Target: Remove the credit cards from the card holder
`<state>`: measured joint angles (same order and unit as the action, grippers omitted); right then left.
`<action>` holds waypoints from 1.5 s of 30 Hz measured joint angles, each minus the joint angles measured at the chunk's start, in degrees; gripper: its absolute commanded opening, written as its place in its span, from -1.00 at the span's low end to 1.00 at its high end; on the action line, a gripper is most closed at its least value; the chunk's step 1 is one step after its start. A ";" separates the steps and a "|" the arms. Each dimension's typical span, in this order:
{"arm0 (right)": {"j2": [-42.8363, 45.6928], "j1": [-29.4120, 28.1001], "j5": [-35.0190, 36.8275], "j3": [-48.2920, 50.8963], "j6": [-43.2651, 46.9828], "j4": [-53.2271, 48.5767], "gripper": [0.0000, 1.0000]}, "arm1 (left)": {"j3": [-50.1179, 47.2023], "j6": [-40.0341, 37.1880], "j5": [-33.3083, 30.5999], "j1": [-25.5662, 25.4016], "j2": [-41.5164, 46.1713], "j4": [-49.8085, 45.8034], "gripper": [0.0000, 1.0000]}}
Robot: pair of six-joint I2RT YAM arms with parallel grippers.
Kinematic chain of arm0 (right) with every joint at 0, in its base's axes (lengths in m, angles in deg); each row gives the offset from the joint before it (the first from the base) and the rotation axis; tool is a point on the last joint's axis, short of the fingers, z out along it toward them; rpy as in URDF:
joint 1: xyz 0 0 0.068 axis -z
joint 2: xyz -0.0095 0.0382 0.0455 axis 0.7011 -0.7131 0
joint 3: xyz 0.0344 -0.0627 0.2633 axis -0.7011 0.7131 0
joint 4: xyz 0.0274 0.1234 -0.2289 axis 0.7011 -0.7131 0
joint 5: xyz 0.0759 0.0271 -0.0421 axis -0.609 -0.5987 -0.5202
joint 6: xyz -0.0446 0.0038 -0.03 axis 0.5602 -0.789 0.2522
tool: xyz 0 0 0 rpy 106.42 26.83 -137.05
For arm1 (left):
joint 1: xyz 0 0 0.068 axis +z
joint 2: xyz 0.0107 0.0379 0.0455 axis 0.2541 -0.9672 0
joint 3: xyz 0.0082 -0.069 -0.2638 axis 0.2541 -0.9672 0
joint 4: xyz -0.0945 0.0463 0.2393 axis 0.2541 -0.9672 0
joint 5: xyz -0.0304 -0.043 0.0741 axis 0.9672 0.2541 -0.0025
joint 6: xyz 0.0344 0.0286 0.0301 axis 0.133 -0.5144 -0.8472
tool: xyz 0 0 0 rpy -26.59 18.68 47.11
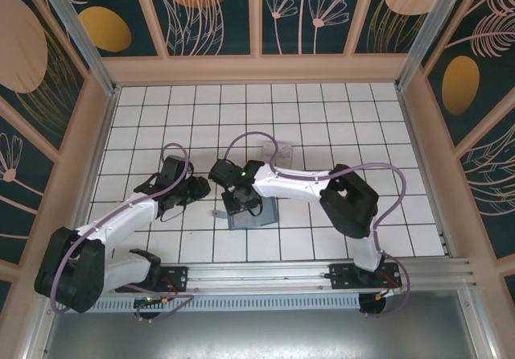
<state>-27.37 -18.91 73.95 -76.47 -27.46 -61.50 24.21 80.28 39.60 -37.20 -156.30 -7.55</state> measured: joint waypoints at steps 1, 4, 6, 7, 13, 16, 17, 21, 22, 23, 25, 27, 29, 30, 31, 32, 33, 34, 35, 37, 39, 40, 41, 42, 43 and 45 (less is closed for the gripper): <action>-0.52 -0.04 0.20 -0.31 -0.07 -0.17 -0.18 | -0.07 0.00 0.00 0.00 0.02 0.04 -0.23; -1.84 -0.13 0.39 -1.07 -0.15 -0.74 -0.17 | -0.37 -0.20 0.22 0.00 0.31 0.13 -0.23; -2.54 -0.15 0.42 -1.46 -0.15 -1.14 -0.16 | -0.44 -0.39 0.52 0.00 0.52 0.13 -0.22; -2.97 -0.17 0.57 -1.68 -0.15 -1.31 -0.16 | -0.44 -0.42 0.72 0.00 0.63 0.15 -0.22; -4.79 -0.59 1.77 -2.80 -0.20 -2.34 -0.22 | -0.52 -0.46 1.40 0.00 1.03 0.17 -0.21; -5.07 -0.79 2.29 -3.19 -0.39 -2.71 -0.36 | -0.52 -0.70 1.75 0.00 1.20 0.17 -0.21; -5.09 -0.79 2.36 -3.23 -0.55 -2.73 -0.40 | -0.52 -0.83 1.92 0.00 1.27 0.20 -0.21; -5.16 -0.81 2.49 -3.41 -1.20 -2.89 -0.64 | -0.52 -0.87 2.89 0.00 1.46 0.20 -0.24; -5.16 -0.81 2.49 -3.48 -1.16 -2.97 -0.71 | -0.52 -0.87 3.19 0.00 1.44 0.20 -0.24; -5.16 -0.81 2.47 -3.52 -1.14 -3.02 -0.76 | -0.50 -0.94 3.50 0.00 1.42 0.17 -0.26; -5.16 -0.81 2.47 -3.65 -1.18 -3.15 -0.82 | -0.15 -1.29 4.28 0.00 1.14 0.13 -0.27; -5.16 -0.81 2.49 -3.67 -1.05 -3.17 -0.83 | 0.48 -1.49 4.79 -0.02 0.94 0.11 -0.30; -5.16 -0.70 2.43 -3.67 -1.09 -3.15 -0.83 | 0.96 -1.49 5.25 -0.17 0.94 0.15 -0.32; -5.11 -0.61 2.27 -3.65 -1.14 -3.08 -0.84 | 1.07 -1.49 5.38 -0.39 0.94 0.15 -0.34; -4.96 -0.44 1.92 -3.50 -1.22 -2.71 -0.84 | 1.11 -1.44 5.53 -0.81 0.94 0.13 -0.34; -4.70 -0.26 1.62 -3.15 -1.25 -2.16 -0.84 | 1.11 -1.44 5.57 -1.36 0.92 0.13 -0.34; -4.15 0.02 0.98 -2.34 -1.25 -1.09 -0.84 | 1.11 -1.42 5.57 -2.14 0.83 0.13 -0.34; -3.37 0.42 0.22 -1.27 -1.33 -0.04 -0.84 | 1.14 -1.29 5.55 -3.08 0.66 0.13 -0.34; -2.58 0.79 -0.39 -0.28 -1.46 0.85 -0.85 | 1.18 -1.18 5.55 -3.98 0.44 0.15 -0.35; -0.55 1.79 -2.25 2.19 -1.95 3.21 -0.88 | 1.40 -0.72 5.57 -5.88 -0.52 0.28 -0.35; 1.51 2.78 -3.87 4.68 -2.97 5.68 -0.90 | 1.55 -0.09 5.60 -7.41 -1.90 0.79 -0.37; 2.64 3.28 -4.66 6.08 -3.58 7.10 -0.91 | 1.66 0.22 5.60 -8.02 -2.71 1.05 -0.38; 3.54 3.67 -5.31 7.15 -4.09 8.22 -0.91 | 1.77 0.35 5.62 -8.48 -3.50 1.38 -0.39; 4.61 4.17 -5.90 8.46 -4.72 9.55 -0.91 | 1.97 0.52 5.62 -8.98 -4.35 1.64 -0.39; 5.53 4.61 -6.43 9.60 -5.42 10.80 -0.90 | 2.23 0.70 5.62 -9.42 -5.05 1.77 -0.39; 6.99 5.40 -7.32 11.74 -6.51 13.20 -0.91 | 2.95 0.76 5.73 -10.19 -6.16 1.92 -0.40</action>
<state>-20.37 -13.51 66.63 -64.73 -33.98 -48.29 27.16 81.05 45.33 -47.38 -162.46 -5.63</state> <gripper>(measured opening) 0.054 0.303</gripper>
